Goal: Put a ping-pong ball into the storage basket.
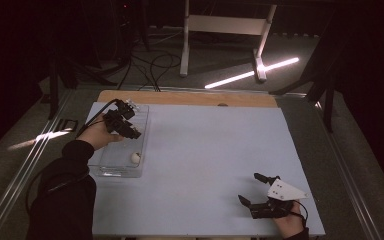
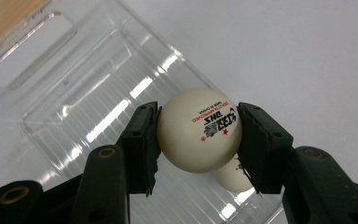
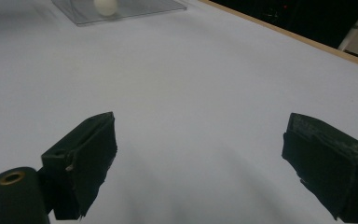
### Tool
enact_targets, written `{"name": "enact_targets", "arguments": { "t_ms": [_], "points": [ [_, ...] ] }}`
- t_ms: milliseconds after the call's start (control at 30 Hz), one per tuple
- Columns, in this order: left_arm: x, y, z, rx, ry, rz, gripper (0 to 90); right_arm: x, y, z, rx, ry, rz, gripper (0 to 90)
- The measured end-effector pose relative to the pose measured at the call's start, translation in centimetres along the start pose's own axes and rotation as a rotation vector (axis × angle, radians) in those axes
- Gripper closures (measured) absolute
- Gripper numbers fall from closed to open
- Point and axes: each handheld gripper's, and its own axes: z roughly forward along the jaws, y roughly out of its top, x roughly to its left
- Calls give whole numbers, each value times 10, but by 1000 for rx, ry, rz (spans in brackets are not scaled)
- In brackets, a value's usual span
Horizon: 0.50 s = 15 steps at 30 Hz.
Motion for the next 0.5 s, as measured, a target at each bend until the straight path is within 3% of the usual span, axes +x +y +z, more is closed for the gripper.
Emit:
{"name": "enact_targets", "arguments": {
  "t_ms": [500],
  "points": [
    [4,-7,20,13,-14,-53,519,0,0,0,2,-2,-2,98]
  ]
}}
